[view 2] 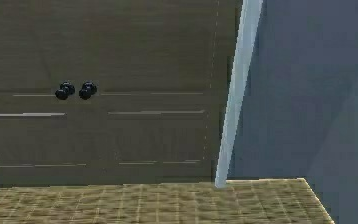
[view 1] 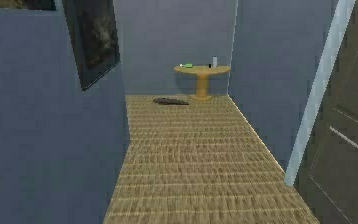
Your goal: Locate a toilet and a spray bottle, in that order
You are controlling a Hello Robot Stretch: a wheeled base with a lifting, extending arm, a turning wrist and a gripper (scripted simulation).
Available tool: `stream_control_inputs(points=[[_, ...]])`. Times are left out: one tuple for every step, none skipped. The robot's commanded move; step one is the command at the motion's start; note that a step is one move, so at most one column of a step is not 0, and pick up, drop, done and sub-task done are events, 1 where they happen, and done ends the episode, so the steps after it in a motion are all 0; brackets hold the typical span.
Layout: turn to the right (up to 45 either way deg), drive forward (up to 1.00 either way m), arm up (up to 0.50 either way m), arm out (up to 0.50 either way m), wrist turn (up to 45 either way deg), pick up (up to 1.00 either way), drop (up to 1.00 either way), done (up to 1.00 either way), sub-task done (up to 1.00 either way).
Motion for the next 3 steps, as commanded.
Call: stream_control_inputs(points=[[0.0, 1.0, 0.0, 0.0, 0.0, 0.0, 0.0, 0.0, 0.0], [-3.0, 0.0, 0.0, 0.0, 0.0, 0.0, 0.0, 0.0, 0.0], [0.0, 1.0, 0.0, 0.0, 0.0, 0.0, 0.0, 0.0, 0.0]])
